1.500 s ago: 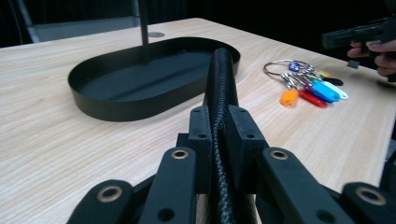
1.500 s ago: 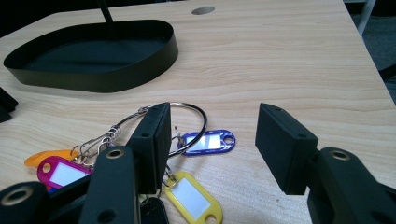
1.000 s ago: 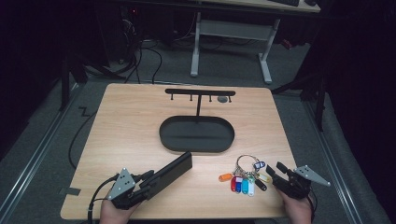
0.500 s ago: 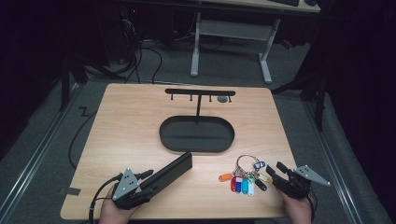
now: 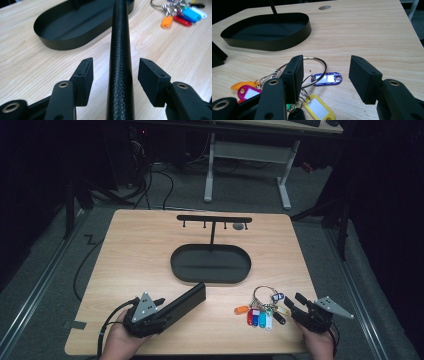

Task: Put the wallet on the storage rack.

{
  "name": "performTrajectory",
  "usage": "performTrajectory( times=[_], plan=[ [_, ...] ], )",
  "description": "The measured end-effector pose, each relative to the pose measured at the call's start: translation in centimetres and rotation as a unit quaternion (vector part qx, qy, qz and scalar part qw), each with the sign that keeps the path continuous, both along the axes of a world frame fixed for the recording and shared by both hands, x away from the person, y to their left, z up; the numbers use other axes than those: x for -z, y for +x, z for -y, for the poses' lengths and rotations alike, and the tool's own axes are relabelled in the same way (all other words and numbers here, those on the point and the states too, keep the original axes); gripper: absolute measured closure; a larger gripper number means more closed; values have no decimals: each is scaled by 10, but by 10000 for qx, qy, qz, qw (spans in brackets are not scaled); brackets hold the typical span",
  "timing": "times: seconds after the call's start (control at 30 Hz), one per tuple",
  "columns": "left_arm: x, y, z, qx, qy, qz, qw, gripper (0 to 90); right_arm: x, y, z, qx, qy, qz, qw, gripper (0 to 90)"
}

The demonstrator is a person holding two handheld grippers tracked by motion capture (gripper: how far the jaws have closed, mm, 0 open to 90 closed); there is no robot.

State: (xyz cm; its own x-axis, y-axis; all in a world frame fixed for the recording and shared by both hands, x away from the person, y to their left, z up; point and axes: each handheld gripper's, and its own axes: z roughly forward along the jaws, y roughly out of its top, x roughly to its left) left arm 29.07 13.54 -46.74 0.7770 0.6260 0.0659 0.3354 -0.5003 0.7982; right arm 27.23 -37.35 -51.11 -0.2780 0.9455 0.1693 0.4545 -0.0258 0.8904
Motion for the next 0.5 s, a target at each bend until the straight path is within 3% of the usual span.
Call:
performTrajectory(
  times=[0.03, 0.07, 0.23, 0.27, 0.3, 0.33, 0.37, 0.47, 0.5],
  plan=[
    [0, 0, 0, 0, 0, 0, 10000, 467, 0, 0, 0, -7, 10, 6, 10000, 462],
    [-5, 1, 3, 51, 251, 9, 9997, 467, 0, 0, 0, -13, 26, 10, 10000, 462],
    [-13, 2, 8, 194, 518, 34, 9985, 473, -1, 0, 1, -31, 59, 22, 10000, 461],
    [-15, 2, 13, 248, 733, -12, 9970, 471, -1, 0, 0, -45, 66, 31, 10000, 461],
    [-15, 2, 13, 248, 733, -12, 9970, 465, -1, 0, 0, -45, 66, 31, 10000, 461],
    [-16, 4, 16, 303, 906, -91, 9954, 463, -1, 0, 0, -50, 74, 35, 10000, 461],
    [-16, 4, 16, 303, 906, -91, 9954, 461, -1, 0, 0, -50, 74, 35, 10000, 461],
    [-17, 8, 21, 352, 1215, -345, 9914, 502, -1, 0, 0, -44, 99, 10, 9999, 461],
    [-17, 8, 21, 352, 1215, -345, 9914, 502, -1, 0, -1, -44, 98, 10, 9999, 462]
  ],
)
